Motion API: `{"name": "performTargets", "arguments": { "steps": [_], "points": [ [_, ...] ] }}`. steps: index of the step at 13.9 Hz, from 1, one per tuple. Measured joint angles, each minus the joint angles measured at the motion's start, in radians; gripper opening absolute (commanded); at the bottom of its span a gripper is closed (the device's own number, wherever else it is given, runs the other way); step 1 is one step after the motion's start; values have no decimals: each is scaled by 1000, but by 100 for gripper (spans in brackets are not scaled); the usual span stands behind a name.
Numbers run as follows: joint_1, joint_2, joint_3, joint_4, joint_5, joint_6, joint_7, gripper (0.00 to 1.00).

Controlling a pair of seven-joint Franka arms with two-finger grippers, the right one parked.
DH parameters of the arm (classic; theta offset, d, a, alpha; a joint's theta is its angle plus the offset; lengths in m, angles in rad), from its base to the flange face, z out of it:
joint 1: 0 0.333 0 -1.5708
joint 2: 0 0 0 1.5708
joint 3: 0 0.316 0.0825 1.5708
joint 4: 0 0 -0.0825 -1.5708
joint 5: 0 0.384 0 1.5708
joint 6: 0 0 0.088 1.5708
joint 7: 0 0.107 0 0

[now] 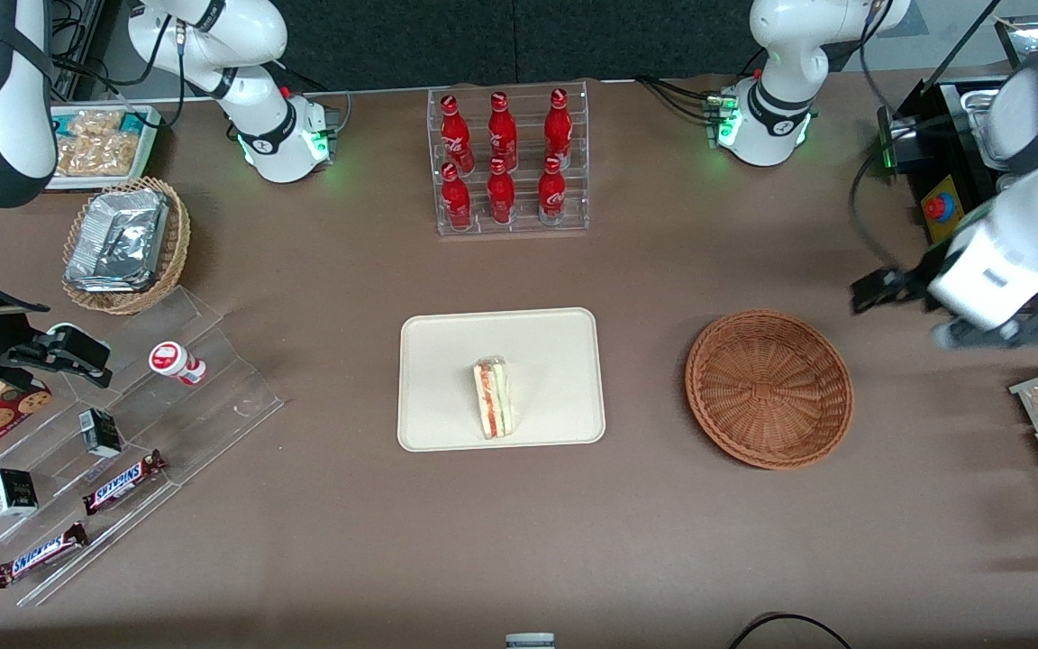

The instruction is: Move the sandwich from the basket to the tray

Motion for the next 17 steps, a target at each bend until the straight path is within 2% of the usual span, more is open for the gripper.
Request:
{"name": "performTargets", "arguments": {
  "steps": [4, 13, 14, 17],
  "points": [
    [0, -75, 4, 71, 0, -104, 0, 100],
    [-12, -57, 9, 83, 0, -106, 0, 100],
    [-31, -52, 29, 83, 1, -105, 0, 100],
    [-168, -42, 188, 83, 0, -104, 0, 100]
  ]
}}
